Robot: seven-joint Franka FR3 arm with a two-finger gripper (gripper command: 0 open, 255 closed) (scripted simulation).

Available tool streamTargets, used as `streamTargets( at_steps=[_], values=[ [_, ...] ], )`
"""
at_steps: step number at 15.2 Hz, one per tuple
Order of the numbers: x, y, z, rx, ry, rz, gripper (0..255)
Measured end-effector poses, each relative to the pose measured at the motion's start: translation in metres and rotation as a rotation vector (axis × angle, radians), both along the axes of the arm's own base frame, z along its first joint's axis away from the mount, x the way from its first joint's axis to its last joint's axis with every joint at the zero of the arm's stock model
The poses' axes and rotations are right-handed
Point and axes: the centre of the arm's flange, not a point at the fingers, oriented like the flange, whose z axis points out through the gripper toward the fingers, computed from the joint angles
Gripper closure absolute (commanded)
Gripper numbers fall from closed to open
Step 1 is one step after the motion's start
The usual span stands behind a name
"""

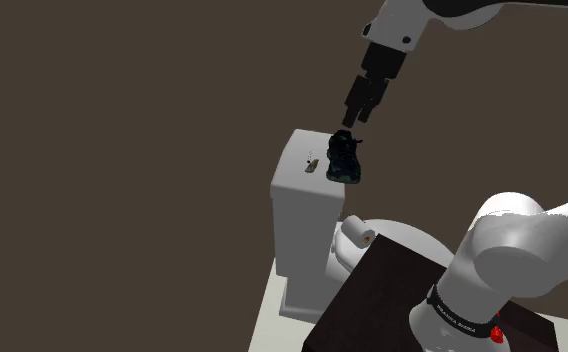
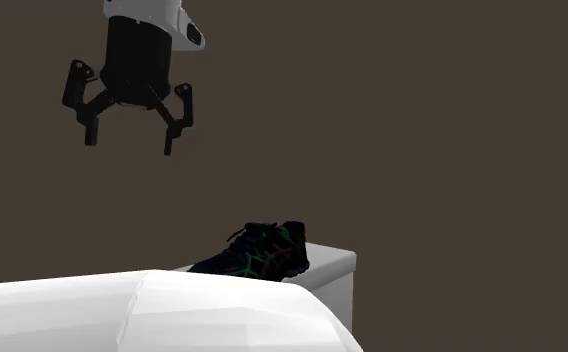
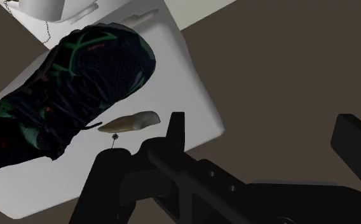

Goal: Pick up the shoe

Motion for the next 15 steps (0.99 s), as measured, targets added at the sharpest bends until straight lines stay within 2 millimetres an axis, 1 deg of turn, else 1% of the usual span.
streamTargets(
  at_steps=[1,3,8,15],
  values=[
    [0.000,0.000,0.000,0.000,0.000,0.000,0],
    [0.009,-0.013,-0.004,-0.007,0.022,-0.002,0],
    [0.040,-0.067,-0.020,-0.037,0.111,-0.008,0],
    [0.084,-0.140,-0.054,-0.081,0.242,-0.017,0]
  ],
)
